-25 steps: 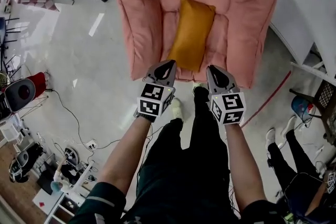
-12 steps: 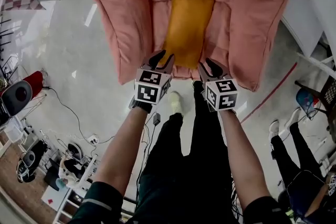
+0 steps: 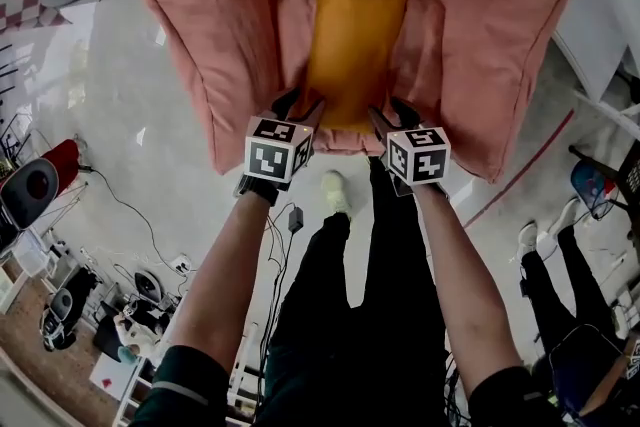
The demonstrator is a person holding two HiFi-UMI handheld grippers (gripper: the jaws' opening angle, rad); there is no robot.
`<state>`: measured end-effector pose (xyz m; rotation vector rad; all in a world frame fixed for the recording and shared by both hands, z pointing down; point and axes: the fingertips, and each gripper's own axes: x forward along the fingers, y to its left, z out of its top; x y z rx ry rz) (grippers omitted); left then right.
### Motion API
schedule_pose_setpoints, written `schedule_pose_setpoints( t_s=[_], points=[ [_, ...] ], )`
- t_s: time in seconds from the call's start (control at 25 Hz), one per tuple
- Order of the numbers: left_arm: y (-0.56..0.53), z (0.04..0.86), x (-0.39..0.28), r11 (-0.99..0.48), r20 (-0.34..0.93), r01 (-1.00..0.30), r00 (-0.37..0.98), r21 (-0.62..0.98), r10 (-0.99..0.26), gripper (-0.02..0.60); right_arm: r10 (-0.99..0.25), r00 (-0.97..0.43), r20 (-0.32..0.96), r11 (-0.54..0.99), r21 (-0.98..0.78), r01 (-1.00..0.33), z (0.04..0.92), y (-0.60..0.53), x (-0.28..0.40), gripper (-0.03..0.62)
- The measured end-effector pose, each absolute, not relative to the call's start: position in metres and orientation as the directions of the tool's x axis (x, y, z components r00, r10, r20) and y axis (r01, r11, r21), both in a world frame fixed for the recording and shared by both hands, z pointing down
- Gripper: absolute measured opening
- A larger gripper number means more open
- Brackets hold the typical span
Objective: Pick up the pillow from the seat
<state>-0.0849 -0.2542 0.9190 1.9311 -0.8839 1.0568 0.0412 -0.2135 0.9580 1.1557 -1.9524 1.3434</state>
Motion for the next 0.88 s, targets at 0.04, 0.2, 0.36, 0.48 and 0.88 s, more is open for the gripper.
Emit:
schedule_pose_setpoints(
  t_s=[0.04,0.2,0.36,0.48,0.88],
  points=[
    [-0.255,0.923,-0.085,-0.482,0.883,-0.829,0.422,0.284,-0.205,0.205,-0.357,-0.518,0.777,0.150,-0.500,-0.853,0.963,-0.215,0.040,0.200],
    [-0.257,0.936,-0.080,-0.480,0.883,-0.821,0.436,0.310,-0.176,0.243,-0.335,-0.545,0.768,0.157,-0.525,-0.837,0.977,-0.218,0.035,0.216],
    [-0.259,0.952,-0.078,-0.508,0.880,-0.801,0.447,0.316,-0.157,0.245,-0.293,-0.581,0.759,0.182,-0.553,-0.813,0.986,-0.222,0.027,0.215],
    [-0.261,0.956,-0.078,-0.513,0.886,-0.798,0.441,0.316,-0.142,0.235,-0.259,-0.609,0.750,0.206,-0.573,-0.793,0.992,-0.226,0.020,0.190],
    [-0.257,0.962,-0.069,-0.510,0.898,-0.798,0.427,0.321,-0.103,0.156,-0.237,-0.606,0.760,0.228,-0.563,-0.795,0.995,-0.226,0.015,0.068]
  ],
)
